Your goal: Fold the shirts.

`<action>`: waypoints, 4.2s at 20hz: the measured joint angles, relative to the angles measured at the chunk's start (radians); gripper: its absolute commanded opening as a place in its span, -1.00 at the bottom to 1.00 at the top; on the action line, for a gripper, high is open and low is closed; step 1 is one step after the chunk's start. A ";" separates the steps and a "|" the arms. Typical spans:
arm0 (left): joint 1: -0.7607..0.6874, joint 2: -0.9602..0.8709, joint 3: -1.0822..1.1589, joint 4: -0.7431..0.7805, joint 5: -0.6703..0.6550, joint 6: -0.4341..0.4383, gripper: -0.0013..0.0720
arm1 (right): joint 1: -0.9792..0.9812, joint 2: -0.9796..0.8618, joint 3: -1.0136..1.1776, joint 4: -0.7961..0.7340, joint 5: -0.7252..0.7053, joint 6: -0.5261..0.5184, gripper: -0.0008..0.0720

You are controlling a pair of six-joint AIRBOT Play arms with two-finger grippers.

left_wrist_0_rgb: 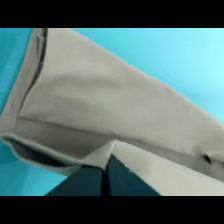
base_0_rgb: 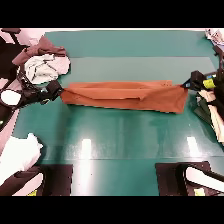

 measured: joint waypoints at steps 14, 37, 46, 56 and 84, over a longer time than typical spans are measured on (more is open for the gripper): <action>0.000 -0.334 0.211 -0.003 0.089 -0.012 -0.90 | 0.102 -0.449 0.466 0.006 0.076 0.032 -0.91; -0.047 -0.492 0.556 0.070 -0.117 0.178 -0.25 | 0.103 -0.427 0.423 -0.291 -0.059 0.040 1.00; -0.284 -0.547 0.647 0.261 -0.262 0.208 -0.25 | 0.127 -0.361 0.185 -0.202 -0.034 -0.015 1.00; -0.347 -0.609 0.658 0.280 -0.212 0.201 -0.25 | 0.068 -0.407 0.051 -0.235 -0.174 -0.018 1.00; -0.351 -0.649 0.681 0.299 -0.231 0.200 -0.25 | -0.237 -0.589 0.043 0.428 0.077 -0.377 1.00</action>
